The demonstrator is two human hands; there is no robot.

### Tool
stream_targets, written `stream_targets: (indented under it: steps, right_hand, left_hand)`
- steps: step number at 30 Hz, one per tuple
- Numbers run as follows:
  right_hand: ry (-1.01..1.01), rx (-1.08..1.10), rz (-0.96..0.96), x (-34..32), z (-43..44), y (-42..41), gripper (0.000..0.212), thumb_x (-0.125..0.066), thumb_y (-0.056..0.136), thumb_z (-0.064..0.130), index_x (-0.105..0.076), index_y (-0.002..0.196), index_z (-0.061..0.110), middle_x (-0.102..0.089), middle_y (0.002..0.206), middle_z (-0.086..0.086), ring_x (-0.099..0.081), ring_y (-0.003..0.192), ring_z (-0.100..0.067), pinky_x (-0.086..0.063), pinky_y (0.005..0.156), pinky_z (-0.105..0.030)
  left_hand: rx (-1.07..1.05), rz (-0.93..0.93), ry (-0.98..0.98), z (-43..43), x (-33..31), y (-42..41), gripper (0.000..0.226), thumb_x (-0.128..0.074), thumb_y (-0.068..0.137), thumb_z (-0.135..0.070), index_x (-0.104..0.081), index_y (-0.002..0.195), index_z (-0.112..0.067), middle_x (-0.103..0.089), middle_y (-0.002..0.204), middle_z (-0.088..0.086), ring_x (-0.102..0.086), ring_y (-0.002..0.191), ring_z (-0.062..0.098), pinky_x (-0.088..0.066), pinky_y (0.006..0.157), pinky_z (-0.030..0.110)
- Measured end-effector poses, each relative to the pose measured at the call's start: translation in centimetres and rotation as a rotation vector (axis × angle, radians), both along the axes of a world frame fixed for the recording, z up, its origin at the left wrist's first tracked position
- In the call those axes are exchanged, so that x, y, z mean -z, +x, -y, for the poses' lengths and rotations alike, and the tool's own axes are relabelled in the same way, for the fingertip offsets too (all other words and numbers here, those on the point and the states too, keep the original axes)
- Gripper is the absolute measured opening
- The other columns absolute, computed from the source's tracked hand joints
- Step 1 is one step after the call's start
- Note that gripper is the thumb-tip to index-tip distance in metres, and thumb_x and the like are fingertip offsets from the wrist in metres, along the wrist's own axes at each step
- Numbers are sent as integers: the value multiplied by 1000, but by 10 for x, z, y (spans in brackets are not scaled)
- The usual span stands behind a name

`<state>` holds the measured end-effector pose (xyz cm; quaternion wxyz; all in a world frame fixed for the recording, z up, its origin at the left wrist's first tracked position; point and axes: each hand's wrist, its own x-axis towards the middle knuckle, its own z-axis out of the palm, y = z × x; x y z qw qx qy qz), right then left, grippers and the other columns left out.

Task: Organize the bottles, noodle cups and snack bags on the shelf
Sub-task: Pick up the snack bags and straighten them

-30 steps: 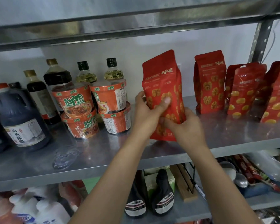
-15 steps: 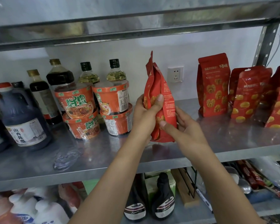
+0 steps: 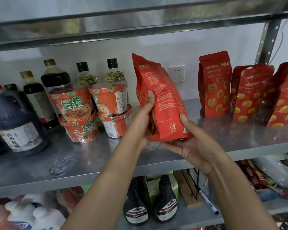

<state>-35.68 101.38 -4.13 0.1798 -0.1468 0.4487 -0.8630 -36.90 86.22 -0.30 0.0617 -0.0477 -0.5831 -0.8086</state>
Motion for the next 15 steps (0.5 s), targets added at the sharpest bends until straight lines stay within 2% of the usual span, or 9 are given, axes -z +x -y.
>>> stream_targets:
  steps: [3,5,7,9,13,15]
  right_hand:
    - [98,169,-68,-1,-4,-2,45,-68,83,33,-64,120,8,-76,109,-11,-73,104,-26,-61,83,-41]
    - [235,284,-151,-3,-6,-2,39,-74,82,29,-68,116,11,-77,104,-7,-74,98,-22,-62,80,-35]
    - [321,338,-206,-5,-5,-1,29,-78,83,23,-70,110,17,-78,99,-2,-75,91,-18,-62,75,-26]
    - [348,337,-232,-7,-2,0,25,-78,83,22,-70,107,21,-78,98,1,-75,89,-13,-59,72,-20]
    - [412,285,-240,-10,-1,-1,35,-75,79,37,-70,111,23,-78,100,7,-74,93,-9,-54,88,-27]
    - [419,266,-238,-9,-1,-1,39,-74,78,40,-71,111,21,-78,100,5,-74,94,-11,-54,90,-29]
  left_hand:
    - [11,3,-77,5,-5,0,75,-55,79,-67,-60,132,-14,-71,124,10,-68,114,28,-50,103,52]
    - [32,-15,-135,5,-9,2,65,-62,78,-60,-62,128,-18,-72,121,7,-70,112,26,-53,98,47]
    - [-17,-30,-154,2,-9,3,45,-76,79,-37,-67,118,-18,-76,111,5,-74,102,23,-58,88,41]
    - [-65,-30,-95,0,-7,1,29,-79,81,-14,-70,108,-16,-78,102,6,-76,93,24,-61,79,39]
    - [-84,-1,-55,2,-5,-1,28,-80,79,-9,-70,105,-13,-78,101,9,-76,91,28,-62,80,43]
    - [-84,1,-66,4,-4,-2,31,-81,77,-9,-70,106,-12,-77,102,10,-76,92,29,-61,80,43]
